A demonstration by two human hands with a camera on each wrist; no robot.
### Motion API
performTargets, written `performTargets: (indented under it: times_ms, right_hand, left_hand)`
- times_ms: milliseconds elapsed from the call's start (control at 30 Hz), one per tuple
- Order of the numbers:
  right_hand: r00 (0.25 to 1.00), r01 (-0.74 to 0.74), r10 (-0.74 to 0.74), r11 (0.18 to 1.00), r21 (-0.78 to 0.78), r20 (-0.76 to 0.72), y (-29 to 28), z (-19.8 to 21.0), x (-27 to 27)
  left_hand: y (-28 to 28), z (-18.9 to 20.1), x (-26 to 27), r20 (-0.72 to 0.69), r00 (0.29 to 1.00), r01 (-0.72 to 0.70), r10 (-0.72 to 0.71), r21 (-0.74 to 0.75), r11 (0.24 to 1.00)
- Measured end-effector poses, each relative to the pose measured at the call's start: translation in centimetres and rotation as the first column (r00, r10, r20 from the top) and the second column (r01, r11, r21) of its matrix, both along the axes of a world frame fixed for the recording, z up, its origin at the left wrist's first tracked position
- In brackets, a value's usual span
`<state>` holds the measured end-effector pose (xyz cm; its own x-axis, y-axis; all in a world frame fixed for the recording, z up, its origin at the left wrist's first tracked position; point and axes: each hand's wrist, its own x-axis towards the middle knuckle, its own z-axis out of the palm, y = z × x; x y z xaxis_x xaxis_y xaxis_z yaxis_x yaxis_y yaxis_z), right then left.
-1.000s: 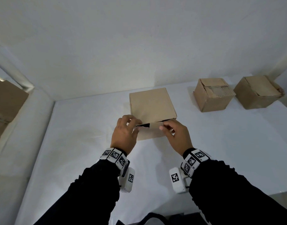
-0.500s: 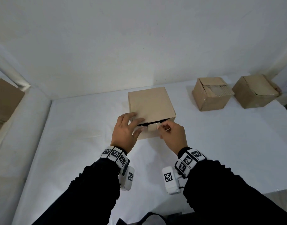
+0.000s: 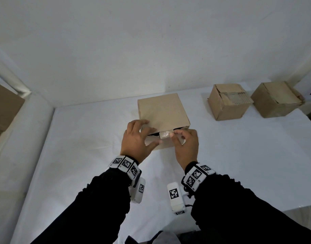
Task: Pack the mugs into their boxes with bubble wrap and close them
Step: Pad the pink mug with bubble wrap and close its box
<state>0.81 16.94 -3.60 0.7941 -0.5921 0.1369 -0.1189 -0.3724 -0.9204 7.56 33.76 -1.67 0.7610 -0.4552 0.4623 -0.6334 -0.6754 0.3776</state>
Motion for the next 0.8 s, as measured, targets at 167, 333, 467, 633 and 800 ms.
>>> performTargets:
  times_ms: [167, 333, 467, 633, 800]
  right_hand:
    - [0.998, 0.057, -0.061, 0.971, -0.231, -0.011, -0.7, 0.2, 0.0]
    - [0.996, -0.085, 0.093, 0.901, -0.425, -0.002, -3.4, 0.9, 1.0]
    - [0.957, -0.244, 0.288, 0.823, -0.514, 0.006, -5.5, 1.3, 2.4]
    - [0.957, -0.235, 0.289, 0.723, -0.650, -0.025, -6.5, 1.7, 4.1]
    - [0.961, -0.243, 0.262, 0.654, -0.716, -0.087, -6.4, 2.2, 5.5]
  left_hand:
    - [-1.6, -0.1, 0.2, -0.057, 0.997, -0.053, 0.055, 0.032, 0.998]
    - [-2.0, -0.6, 0.2, -0.052, 0.996, -0.068, 0.071, 0.042, 0.997]
    - [-2.3, -0.2, 0.4, -0.043, 0.994, -0.098, 0.099, 0.024, 0.995]
    - [-2.6, 0.1, 1.5, -0.022, 0.993, -0.113, 0.113, 0.010, 0.994]
    - [-3.0, 0.3, 3.3, -0.013, 0.994, -0.110, 0.110, 0.019, 0.994]
